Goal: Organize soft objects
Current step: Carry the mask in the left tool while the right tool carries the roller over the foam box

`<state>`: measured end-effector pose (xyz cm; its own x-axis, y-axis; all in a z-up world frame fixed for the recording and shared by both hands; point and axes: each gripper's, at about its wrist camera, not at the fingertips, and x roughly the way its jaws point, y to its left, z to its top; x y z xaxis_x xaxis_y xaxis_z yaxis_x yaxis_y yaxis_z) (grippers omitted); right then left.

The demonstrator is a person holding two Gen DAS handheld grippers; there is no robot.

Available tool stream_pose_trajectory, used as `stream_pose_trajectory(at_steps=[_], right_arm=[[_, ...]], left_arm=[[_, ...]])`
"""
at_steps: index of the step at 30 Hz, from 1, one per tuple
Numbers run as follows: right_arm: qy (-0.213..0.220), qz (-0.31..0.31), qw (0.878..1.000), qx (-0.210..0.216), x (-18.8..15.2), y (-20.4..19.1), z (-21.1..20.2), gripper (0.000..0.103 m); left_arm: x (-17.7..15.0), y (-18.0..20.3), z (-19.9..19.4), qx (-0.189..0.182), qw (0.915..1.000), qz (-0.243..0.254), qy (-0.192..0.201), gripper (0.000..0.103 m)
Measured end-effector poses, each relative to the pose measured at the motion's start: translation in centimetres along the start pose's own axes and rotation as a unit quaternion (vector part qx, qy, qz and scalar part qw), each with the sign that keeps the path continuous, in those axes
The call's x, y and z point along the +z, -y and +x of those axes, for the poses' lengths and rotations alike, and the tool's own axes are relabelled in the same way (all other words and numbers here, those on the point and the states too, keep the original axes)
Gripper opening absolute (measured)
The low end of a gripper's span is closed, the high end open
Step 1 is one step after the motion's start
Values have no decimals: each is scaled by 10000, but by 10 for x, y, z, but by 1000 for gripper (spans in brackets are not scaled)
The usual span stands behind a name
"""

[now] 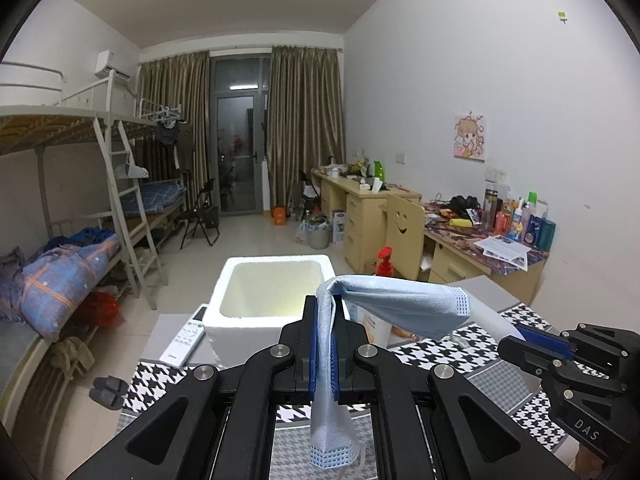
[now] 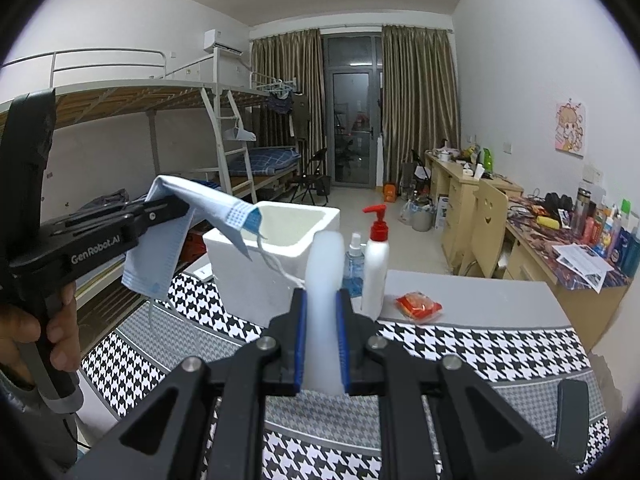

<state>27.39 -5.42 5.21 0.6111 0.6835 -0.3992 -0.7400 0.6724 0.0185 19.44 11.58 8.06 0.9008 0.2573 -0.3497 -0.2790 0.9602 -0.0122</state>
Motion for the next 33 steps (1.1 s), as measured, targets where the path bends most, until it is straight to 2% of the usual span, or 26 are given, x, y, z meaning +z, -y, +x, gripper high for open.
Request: stream_pose_trajectory(at_steps=[33], right_arm=[[114, -228, 9995, 160, 49, -12, 34, 17]], left_arm=[[30, -27, 31, 651, 9978, -69, 77, 5]])
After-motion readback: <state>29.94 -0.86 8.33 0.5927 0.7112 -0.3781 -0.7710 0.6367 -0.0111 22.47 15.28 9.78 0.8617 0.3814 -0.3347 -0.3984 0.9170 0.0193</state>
